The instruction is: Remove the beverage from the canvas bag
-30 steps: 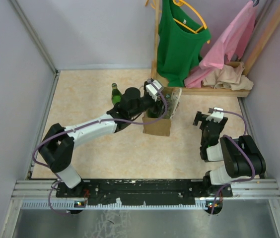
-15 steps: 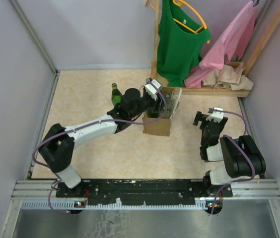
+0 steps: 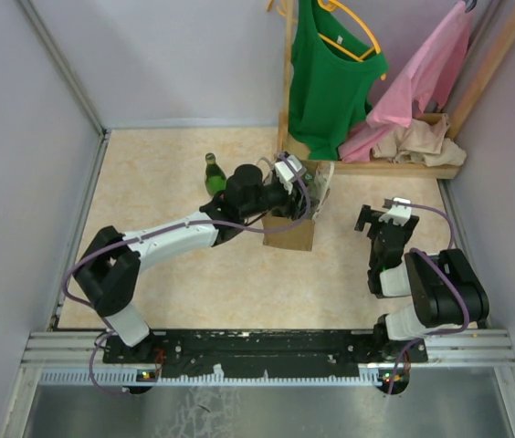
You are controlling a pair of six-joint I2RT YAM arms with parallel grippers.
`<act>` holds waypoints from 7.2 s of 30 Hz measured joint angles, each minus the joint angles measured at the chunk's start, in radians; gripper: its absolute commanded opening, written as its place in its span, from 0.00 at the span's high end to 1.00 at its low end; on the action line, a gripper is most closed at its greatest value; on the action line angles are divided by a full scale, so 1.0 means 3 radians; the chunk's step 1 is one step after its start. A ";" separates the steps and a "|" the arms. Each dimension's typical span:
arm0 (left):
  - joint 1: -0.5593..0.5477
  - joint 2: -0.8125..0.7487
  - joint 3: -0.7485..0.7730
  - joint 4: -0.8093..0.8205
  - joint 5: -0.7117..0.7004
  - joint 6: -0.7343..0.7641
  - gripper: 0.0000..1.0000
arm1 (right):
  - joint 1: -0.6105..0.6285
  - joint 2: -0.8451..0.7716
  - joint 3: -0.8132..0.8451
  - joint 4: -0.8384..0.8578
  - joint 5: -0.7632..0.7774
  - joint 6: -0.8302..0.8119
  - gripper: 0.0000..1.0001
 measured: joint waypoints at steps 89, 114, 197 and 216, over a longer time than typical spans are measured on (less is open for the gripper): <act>0.0132 0.0603 0.0029 0.0420 -0.0106 -0.0056 1.00 | 0.0000 0.0000 0.0000 0.0000 0.0000 0.0000 0.01; 0.0170 -0.0362 0.0786 -0.0057 -0.0659 0.0591 1.00 | 0.0000 0.0000 0.0000 0.0000 0.0000 0.0000 0.01; 0.2135 0.0128 -0.1291 0.2045 -0.1831 -0.0267 0.15 | 0.0000 0.0000 0.0000 0.0000 0.0000 0.0000 0.01; 0.1729 -0.0999 -0.1457 0.1864 -0.1958 -0.0048 0.09 | 0.0000 0.0000 0.0000 0.0000 0.0000 0.0000 0.01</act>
